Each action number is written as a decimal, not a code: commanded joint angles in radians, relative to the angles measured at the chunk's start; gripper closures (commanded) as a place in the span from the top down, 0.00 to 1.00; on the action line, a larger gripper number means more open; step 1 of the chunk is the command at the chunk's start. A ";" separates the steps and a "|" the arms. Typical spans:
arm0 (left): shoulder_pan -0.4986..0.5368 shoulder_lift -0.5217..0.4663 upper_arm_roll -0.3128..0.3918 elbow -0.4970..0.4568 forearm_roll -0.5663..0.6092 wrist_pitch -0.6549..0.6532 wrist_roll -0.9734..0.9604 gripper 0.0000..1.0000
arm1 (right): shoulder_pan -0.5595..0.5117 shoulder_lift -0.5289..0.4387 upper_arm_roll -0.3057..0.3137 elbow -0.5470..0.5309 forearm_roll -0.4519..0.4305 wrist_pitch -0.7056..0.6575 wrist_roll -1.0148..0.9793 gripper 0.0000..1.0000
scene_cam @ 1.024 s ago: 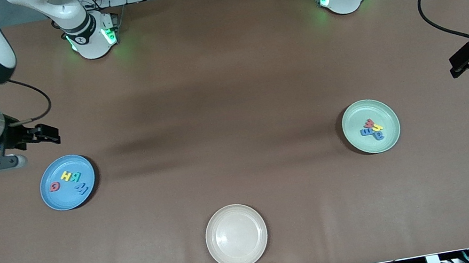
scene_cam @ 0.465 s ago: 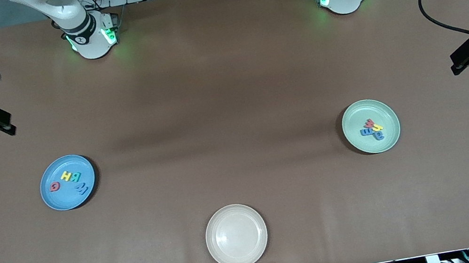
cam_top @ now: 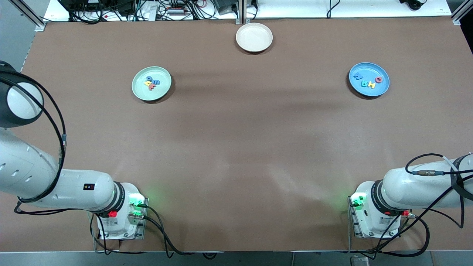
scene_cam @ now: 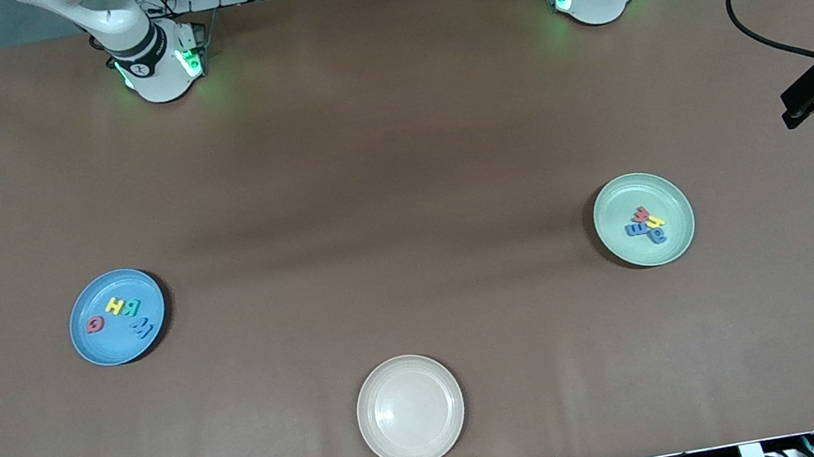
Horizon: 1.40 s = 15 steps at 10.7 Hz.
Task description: Sort uppercase to blue plate, lowercase to green plate
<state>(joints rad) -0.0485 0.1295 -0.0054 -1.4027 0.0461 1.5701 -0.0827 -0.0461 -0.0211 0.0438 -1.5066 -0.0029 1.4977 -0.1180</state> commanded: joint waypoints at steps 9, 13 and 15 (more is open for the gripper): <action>0.004 -0.027 -0.005 -0.025 -0.009 -0.077 0.018 1.00 | -0.044 -0.028 -0.002 0.009 0.000 -0.034 -0.061 1.00; 0.004 -0.030 -0.007 -0.018 -0.018 -0.111 0.020 1.00 | -0.044 -0.023 -0.002 0.009 0.009 -0.028 -0.058 1.00; 0.004 -0.030 -0.007 -0.018 -0.020 -0.113 0.020 1.00 | -0.044 -0.023 -0.002 0.008 0.015 -0.020 -0.060 1.00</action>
